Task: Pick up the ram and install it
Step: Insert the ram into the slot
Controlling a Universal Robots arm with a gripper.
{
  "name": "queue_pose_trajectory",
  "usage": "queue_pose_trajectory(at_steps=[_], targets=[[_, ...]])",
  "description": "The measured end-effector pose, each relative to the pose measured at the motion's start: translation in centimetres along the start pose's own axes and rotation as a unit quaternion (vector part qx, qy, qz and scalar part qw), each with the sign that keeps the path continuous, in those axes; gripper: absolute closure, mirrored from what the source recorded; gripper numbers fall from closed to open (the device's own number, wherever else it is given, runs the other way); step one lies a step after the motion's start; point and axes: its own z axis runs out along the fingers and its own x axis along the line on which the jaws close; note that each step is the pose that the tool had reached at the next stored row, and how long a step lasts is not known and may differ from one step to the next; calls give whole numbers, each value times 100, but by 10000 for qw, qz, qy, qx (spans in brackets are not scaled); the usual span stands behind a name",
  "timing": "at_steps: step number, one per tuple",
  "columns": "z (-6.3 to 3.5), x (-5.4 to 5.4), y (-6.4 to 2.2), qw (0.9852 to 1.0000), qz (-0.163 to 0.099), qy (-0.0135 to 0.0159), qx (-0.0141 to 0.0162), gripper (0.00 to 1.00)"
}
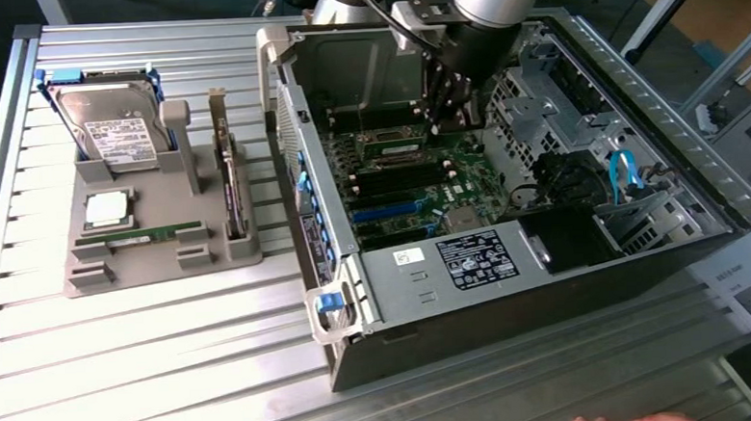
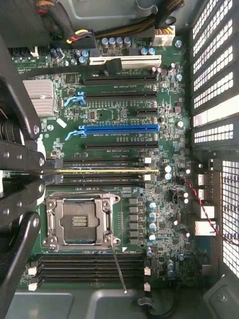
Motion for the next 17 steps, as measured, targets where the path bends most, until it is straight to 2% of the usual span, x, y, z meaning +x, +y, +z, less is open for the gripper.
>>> queue_pose_trajectory(at_steps=[17], targets=[[171, 6, -5, 10000, 0, 0, 0, 88]])
